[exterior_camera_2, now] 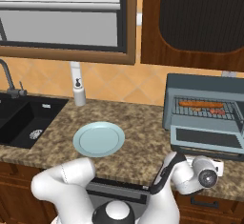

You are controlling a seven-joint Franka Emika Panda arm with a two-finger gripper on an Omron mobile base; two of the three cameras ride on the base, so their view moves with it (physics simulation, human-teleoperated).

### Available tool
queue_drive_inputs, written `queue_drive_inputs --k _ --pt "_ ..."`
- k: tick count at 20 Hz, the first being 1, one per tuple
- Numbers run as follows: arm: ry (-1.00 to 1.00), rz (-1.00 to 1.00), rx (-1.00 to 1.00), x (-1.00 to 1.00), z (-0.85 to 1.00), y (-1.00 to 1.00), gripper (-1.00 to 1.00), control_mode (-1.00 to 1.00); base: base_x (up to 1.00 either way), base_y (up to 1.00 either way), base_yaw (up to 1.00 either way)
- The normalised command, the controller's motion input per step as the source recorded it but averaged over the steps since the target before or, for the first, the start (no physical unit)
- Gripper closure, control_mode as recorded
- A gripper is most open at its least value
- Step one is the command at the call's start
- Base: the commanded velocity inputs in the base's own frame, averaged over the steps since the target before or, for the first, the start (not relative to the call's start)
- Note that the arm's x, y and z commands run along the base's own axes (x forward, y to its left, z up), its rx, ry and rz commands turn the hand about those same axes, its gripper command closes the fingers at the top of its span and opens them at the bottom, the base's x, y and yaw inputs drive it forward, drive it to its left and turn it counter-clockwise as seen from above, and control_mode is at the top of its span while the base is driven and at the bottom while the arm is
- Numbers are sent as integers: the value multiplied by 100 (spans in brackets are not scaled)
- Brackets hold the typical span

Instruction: Pick up the kebab skewer and baguette bread, and place them inside the toaster oven. Close the toaster oven door and start by setting the timer.

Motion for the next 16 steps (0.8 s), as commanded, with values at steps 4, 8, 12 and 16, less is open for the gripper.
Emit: queue_drive_inputs --k 4,8,12,16 --pt "0 0 0 5 -26 0 -100 -100 0 0 0" --pt "0 0 0 4 -1 0 -100 -100 0 0 0" --pt "-3 0 0 3 3 0 -100 -100 0 0 0" --pt "-2 0 0 0 21 0 -100 -100 0 0 0"
